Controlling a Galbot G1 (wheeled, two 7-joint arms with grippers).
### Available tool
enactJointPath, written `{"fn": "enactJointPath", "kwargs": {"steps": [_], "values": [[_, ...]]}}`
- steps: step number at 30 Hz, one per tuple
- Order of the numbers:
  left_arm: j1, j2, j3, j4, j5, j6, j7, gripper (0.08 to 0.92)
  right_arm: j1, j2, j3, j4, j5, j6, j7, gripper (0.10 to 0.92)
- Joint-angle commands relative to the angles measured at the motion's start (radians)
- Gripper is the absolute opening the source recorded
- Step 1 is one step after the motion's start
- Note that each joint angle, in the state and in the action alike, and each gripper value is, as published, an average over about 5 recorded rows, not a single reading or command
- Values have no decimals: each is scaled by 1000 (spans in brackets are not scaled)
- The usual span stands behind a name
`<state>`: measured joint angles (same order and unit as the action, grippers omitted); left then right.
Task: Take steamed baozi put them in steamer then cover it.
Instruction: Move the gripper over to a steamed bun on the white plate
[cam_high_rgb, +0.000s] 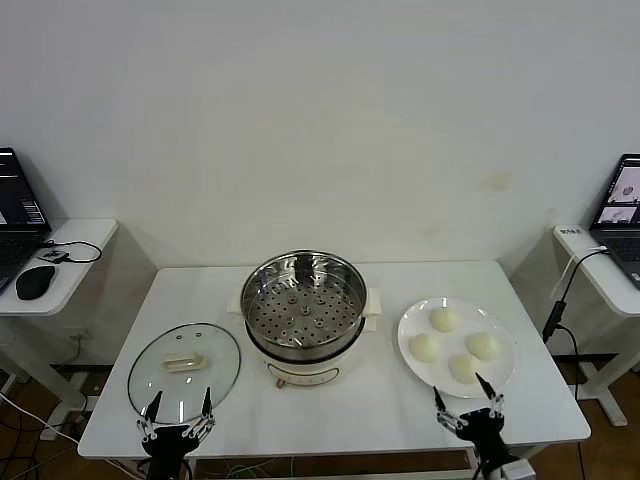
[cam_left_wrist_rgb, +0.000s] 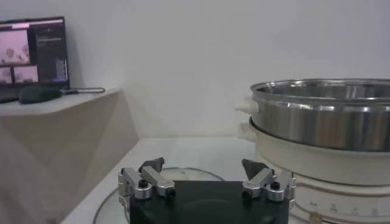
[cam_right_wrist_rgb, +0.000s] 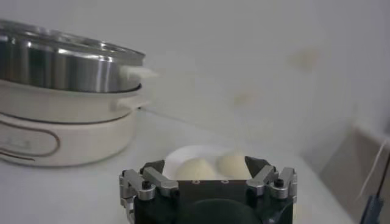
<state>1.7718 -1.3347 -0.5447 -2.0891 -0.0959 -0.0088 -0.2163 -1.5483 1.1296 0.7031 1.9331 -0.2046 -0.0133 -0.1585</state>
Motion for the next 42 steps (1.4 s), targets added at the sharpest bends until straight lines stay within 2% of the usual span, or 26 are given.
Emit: {"fn": "enactJointPath", "kwargs": {"steps": [1,7,12,18,24,30,36,42], "values": [[-26,6,-3,0,72,76,-7,823,114,-147,33,-19,-121,-81,-18,823],[-39,11,3,-15,138,140,-21,823,329,-332,-41,-151,-228,-94,-181,823],[-40,14,-5,-4,180,140,-14,823,582,-474,-221,-293,-218,-97,-358,823],[-46,15,-11,13,192,144,-18,823,944,-541,-549,-490,-194,-83,-538,823],[-52,21,-24,21,190,154,-17,823,1241,-525,-877,-655,-136,-40,-725,823],[-53,18,-30,27,190,156,-18,823,1399,-447,-1085,-806,-102,2,-867,823],[-55,16,-48,36,179,156,-23,823,1453,-366,-1186,-916,-115,25,-930,823],[-52,21,-63,41,177,156,-22,823,1474,-297,-1238,-989,-136,19,-926,823]]}}
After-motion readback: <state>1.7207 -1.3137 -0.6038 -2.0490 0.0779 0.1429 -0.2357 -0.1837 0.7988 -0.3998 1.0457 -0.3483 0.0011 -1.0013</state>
